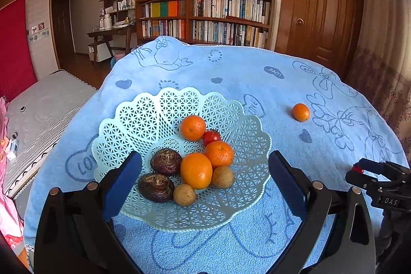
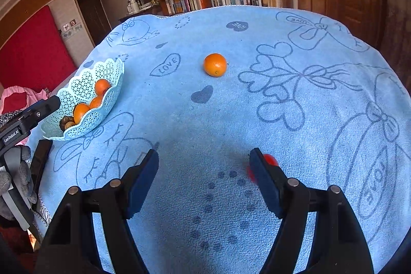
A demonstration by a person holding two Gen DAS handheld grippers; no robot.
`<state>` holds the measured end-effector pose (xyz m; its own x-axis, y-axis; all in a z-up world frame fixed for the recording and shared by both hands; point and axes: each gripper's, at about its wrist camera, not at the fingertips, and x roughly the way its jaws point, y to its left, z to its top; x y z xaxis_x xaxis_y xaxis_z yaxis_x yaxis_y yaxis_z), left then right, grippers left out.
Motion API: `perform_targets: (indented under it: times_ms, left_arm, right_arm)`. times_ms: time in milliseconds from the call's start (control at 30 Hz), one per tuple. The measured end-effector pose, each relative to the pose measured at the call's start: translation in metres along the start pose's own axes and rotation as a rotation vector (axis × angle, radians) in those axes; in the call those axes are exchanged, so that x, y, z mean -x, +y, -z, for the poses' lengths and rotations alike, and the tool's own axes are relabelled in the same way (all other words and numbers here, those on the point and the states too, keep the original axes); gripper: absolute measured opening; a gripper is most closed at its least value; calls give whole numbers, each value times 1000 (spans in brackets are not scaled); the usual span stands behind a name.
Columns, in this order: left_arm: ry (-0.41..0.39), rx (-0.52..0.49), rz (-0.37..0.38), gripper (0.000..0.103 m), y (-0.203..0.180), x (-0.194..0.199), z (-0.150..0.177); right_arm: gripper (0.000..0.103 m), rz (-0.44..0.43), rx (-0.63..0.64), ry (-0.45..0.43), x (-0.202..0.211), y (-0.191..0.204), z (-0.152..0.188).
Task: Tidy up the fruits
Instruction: 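Move the right tool to a red tomato and close around it, then grasp the loose orange with the left tool while the right tool holds the tomato lifted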
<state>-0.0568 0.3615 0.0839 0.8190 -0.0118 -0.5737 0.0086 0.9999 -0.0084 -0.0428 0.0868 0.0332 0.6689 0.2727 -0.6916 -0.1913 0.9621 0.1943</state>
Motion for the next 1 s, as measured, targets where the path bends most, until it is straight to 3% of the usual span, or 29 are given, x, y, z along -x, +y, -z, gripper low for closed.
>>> perform_targets:
  times_ms: [167,467,667,733,800,1000]
  left_arm:
    - [3,-2,4,100,-3,-1,1]
    - [2,-12,18,100,-11,-1,-1]
    - [-1,-37,43,100,-27,-2,-5]
    - [-5,-45,53,100,-32,-3,-7]
    - [-6,-50,61,100,-38,-5,-10]
    - [-3,-73,91,100,-59,-15,-20]
  right_arm:
    - [71,32,-11,-11,8,-14,1]
    - [60,92,-69,7,8,-44,2]
    - [44,98,-78,59,-5,-52,2]
    - [32,87,-89,84,-10,-56,3]
    - [27,85,-106,88,-11,-60,3]
    - [27,78,-98,68,-5,-61,1]
